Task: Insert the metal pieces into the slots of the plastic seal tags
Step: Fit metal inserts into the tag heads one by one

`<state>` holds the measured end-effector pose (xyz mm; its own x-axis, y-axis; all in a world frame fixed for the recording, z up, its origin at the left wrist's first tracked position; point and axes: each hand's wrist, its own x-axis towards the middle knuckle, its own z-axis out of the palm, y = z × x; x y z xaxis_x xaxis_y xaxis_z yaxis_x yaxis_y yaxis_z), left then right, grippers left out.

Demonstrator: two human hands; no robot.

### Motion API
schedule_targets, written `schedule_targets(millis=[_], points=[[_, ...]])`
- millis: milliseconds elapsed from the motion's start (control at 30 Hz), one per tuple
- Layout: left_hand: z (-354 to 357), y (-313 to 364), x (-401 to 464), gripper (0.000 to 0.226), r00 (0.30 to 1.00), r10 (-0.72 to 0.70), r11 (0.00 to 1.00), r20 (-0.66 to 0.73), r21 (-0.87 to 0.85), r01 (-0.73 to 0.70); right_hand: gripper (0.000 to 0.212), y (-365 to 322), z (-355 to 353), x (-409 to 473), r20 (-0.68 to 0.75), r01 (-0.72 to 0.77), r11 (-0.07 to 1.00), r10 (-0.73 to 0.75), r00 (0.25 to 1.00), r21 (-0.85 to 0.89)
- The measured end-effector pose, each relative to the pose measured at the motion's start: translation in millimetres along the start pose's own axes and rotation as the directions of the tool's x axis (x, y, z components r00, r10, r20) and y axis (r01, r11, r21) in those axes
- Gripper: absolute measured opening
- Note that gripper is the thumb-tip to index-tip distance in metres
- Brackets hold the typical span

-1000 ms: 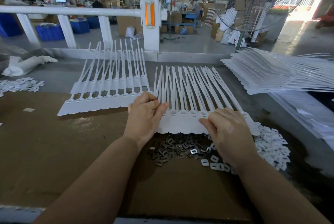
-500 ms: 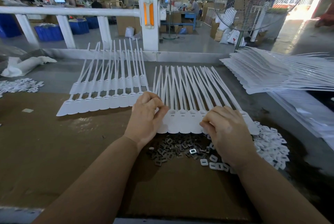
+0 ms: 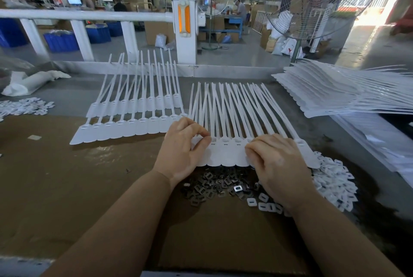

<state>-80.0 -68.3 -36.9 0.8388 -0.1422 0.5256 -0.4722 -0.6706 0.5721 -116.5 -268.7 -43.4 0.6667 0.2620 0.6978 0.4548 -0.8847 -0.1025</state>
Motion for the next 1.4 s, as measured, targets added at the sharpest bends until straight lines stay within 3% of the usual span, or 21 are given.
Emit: schedule_targets(millis=[233,433,733,867,1000,1133,1300,1400], points=[[0.0,0.1,1.1,0.01,1.0,-0.028,1.0,-0.007,-0.01,0.028,0.031,-1.9,-0.9,0.2,0.06,0.01,1.0,-0.009,0.998,-0.011],[-4.2,4.3,9.9,0.013,0.988,-0.156,0.988,-0.017,0.01,0.156,0.033,-0.8,0.5,0.2,0.061,0.009,0.999,-0.006,0.998,-0.046],[-30.8,10.7,-20.6,0.013,0.946,-0.311,0.948,0.093,0.108,0.301,0.036,-2.1,-0.2,0.2,0.094,0.006,0.999,-0.003,0.996,-0.037],[-47.9,10.7,-49.1,0.018,0.943,-0.332,0.914,0.01,0.252,0.319,0.037,-2.0,0.3,0.4,0.081,0.018,0.999,-0.015,0.997,-0.037],[-58.6,8.8,-68.0,0.035,0.916,-0.396,0.816,-0.069,0.43,0.385,0.036,-2.7,2.1,0.1,0.063,0.021,0.999,-0.018,0.998,-0.041],[-60.1,7.6,-74.0,0.042,0.875,-0.483,0.708,-0.037,0.571,0.416,0.037,-2.0,3.3,-0.4,0.053,0.019,0.998,-0.017,0.998,-0.052],[-62.6,9.1,-71.1,0.031,0.885,-0.466,0.656,0.0,0.671,0.346,0.036,-2.2,3.4,0.0,0.046,0.018,0.999,-0.016,0.999,-0.044],[-64.6,8.3,-69.6,0.034,0.899,-0.438,0.681,-0.014,0.648,0.341,0.035,-2.2,3.9,0.4,0.042,0.015,0.999,-0.013,0.999,-0.042]])
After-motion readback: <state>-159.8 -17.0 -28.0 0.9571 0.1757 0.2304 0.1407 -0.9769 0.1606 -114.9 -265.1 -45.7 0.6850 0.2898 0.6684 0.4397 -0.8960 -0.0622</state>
